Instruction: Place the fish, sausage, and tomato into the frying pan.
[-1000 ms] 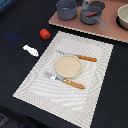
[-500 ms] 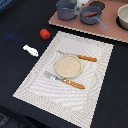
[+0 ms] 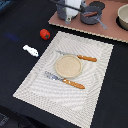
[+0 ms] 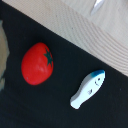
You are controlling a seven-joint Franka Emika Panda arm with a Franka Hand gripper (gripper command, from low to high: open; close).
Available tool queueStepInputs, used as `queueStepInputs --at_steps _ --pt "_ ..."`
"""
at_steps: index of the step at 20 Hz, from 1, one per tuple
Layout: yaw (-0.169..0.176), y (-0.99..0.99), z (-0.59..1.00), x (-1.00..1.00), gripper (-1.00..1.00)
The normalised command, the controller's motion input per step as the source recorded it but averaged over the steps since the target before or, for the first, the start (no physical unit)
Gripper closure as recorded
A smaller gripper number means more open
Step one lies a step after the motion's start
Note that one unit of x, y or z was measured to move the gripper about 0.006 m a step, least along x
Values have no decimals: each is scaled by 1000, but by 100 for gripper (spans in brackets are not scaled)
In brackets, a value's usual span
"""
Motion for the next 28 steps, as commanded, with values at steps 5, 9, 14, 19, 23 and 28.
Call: queueStepInputs --at_steps 5,9,14,19,23,28 --pt "-87 -417 -412 -733 -100" --pt "-99 -358 -401 -756 -100" --pt "-111 -311 -383 -774 -100" --pt "-135 -247 -326 -778 -100" --pt "-126 -253 -373 -789 -100" --pt "-95 -200 -347 -765 -100"
